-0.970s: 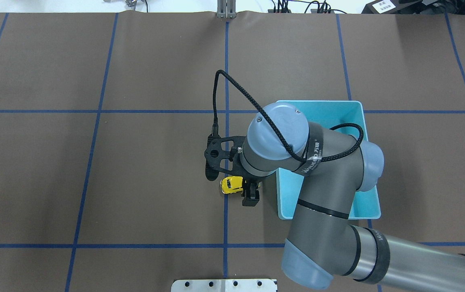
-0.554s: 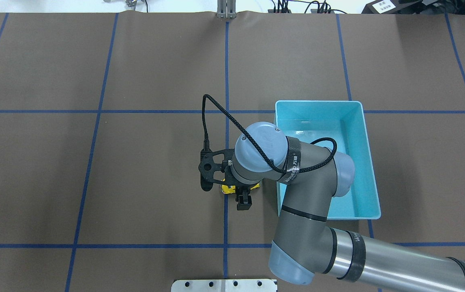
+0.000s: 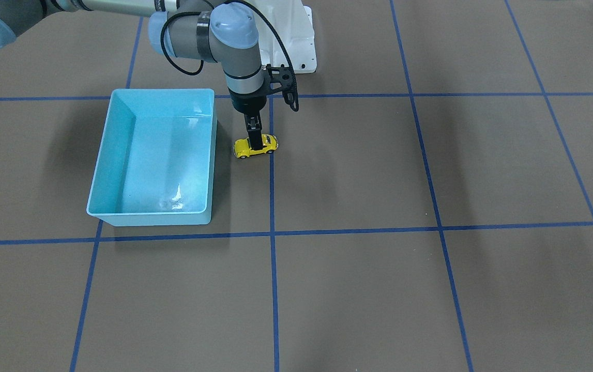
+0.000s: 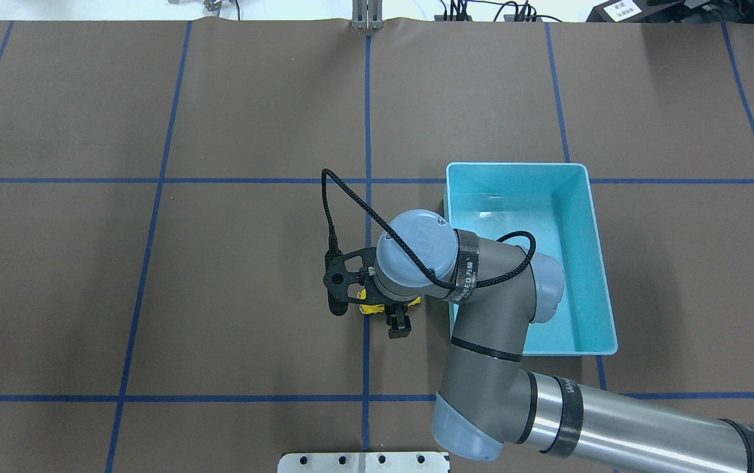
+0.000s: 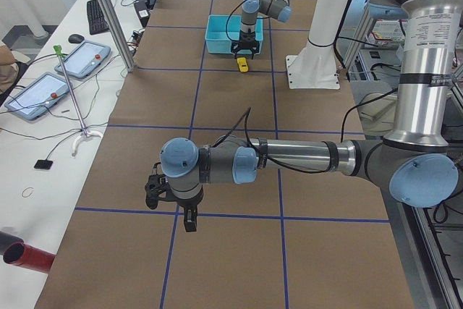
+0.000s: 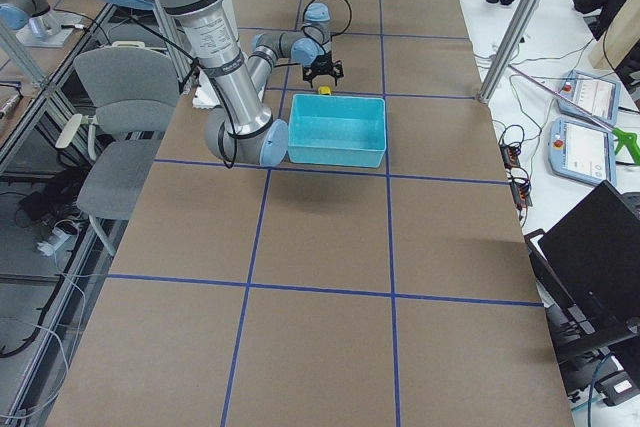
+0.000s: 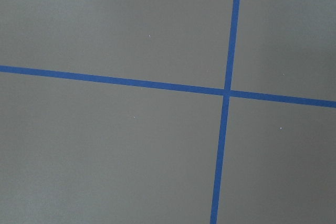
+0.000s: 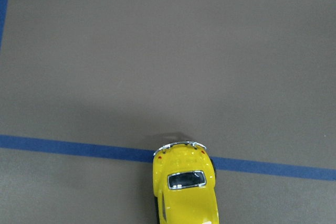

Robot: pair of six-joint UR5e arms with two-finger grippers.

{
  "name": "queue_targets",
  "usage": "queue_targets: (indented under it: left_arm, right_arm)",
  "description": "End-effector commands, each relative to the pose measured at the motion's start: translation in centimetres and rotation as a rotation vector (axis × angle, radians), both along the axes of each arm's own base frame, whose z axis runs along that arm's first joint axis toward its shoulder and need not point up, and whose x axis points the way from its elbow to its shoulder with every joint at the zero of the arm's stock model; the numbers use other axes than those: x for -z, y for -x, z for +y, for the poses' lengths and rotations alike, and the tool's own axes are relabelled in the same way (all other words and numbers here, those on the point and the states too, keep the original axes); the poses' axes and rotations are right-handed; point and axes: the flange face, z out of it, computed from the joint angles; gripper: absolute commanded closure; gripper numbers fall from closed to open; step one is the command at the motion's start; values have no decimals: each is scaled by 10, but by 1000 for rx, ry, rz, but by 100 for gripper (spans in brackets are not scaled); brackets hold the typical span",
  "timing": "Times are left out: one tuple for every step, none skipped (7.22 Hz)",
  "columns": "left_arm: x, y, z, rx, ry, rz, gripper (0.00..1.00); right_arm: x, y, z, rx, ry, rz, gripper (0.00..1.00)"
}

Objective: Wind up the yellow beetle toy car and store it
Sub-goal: 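Lower the right gripper and close it on the yellow car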

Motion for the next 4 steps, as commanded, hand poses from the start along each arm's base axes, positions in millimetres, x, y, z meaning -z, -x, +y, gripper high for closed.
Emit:
queue_targets:
  left_arm:
    - [-1,0,0,0,1,0,0]
    - [-1,0,0,0,-1,0,0]
    - [-2,0,0,0,3,-1,0]
    - [-2,0,0,0,4,-1,0]
  right_arm:
    - [-8,5,-4,-5,1,20,0]
    - [-8,8,-6,-9,-2,24,0]
    - [-11,15,-10,-20,-17,12,0]
    - [-18,27,-16,-23,-20,7,0]
